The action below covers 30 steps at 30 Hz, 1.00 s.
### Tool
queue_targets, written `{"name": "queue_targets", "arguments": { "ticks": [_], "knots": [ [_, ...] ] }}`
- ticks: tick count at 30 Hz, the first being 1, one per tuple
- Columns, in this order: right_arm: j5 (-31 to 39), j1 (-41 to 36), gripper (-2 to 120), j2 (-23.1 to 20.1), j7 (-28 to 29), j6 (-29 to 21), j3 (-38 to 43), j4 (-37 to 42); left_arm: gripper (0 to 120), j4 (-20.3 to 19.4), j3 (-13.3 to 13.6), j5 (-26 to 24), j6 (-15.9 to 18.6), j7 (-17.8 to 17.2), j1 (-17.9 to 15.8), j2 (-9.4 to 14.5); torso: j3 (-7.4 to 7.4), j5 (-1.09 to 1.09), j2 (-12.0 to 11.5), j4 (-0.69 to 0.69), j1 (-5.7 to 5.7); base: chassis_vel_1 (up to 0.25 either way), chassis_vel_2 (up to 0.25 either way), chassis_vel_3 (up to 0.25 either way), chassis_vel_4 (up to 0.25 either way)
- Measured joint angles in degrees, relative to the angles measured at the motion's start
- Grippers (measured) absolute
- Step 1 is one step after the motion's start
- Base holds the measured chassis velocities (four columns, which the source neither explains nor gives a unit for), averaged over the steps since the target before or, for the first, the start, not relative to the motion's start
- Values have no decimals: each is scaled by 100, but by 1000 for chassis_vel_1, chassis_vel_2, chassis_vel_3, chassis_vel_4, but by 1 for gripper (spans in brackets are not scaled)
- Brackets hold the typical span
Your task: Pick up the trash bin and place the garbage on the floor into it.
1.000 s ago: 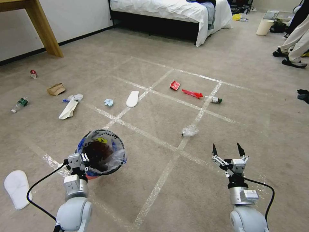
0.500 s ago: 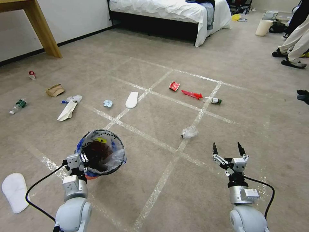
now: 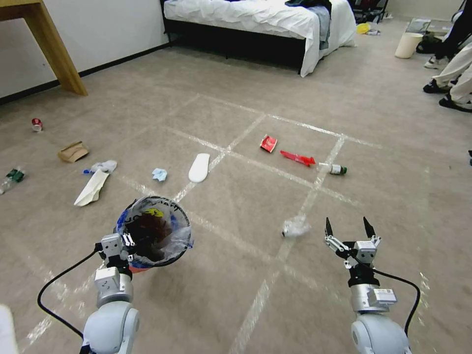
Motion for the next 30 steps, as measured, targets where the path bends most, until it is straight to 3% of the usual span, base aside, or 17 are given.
{"name": "queue_targets", "arguments": {
  "ticks": [14, 30],
  "knots": [
    [3, 90, 100, -10, 39, 439, -30, -158, 5, -11, -13, 14, -1, 21, 22, -2, 2, 4, -2, 2, 1, -326, 321, 318, -333],
    [-110, 34, 100, -302, 29, 118, 38, -172, 5, 1, -24, 23, 25, 31, 21, 96, 0, 2, -1, 1, 0, -3, -9, -2, 11]
  ]
}}
